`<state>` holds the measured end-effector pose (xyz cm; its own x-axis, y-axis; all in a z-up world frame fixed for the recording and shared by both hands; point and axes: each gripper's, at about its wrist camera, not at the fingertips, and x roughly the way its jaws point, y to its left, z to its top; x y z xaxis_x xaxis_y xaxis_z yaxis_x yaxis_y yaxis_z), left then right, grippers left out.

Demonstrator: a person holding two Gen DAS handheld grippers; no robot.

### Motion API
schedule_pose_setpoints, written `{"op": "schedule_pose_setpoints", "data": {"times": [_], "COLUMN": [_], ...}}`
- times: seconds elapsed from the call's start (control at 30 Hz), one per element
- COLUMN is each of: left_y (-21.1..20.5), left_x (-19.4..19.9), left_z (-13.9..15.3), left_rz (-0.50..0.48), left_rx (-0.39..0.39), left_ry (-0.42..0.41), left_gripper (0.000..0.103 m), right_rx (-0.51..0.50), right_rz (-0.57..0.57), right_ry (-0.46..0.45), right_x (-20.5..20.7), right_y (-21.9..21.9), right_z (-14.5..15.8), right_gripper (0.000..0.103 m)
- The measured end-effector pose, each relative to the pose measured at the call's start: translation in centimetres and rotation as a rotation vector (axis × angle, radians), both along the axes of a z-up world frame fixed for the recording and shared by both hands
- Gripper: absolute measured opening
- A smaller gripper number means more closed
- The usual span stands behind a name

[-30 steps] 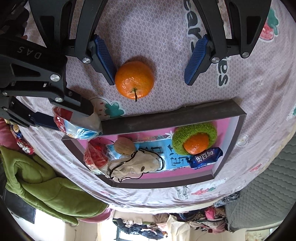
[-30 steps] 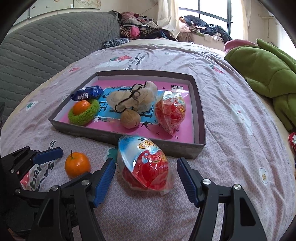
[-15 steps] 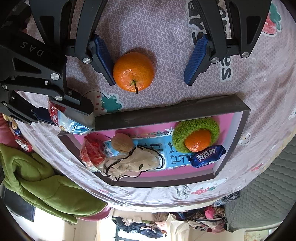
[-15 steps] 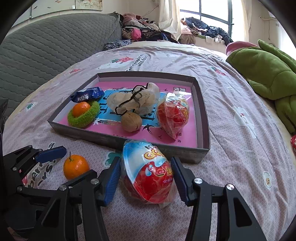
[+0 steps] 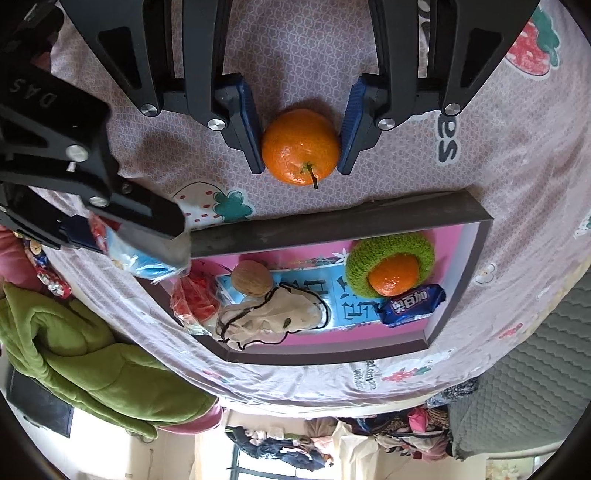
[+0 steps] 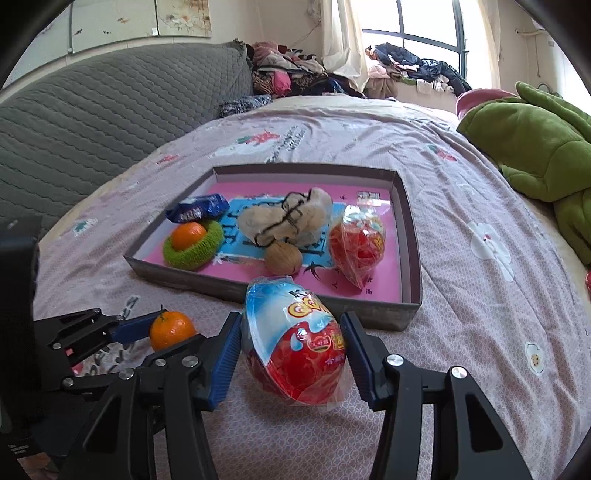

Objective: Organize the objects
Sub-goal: 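Grasp the loose orange with the left gripper while the right gripper grasps the wrapped egg toy, then carry the orange with the left gripper while the right gripper carries the egg toy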

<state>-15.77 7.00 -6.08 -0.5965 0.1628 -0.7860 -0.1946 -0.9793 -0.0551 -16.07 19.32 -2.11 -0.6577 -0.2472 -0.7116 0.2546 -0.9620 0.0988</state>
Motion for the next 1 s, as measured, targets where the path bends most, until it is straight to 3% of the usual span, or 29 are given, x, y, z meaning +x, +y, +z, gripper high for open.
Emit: {"op": "schedule_pose_setpoints", "data": {"times": [0.6,1.0], "left_y": [-1.4,-2.3], "left_x": [1.1,1.6], "left_z": [4.2,7.4], "left_rz": [0.04,0.048], "left_rx": [0.016,0.015], "left_ry": [0.076,0.14], "left_gripper": [0.041,0.041], "right_rx": [-0.045,-0.077], "right_rz": [-0.011,-0.02], "right_ry": [0.071,0.167], "right_x": [2.2,3.5], "right_y": [0.6,0.9], "right_z": [3.3,7.0], "right_gripper": [0.054,0.054]}}
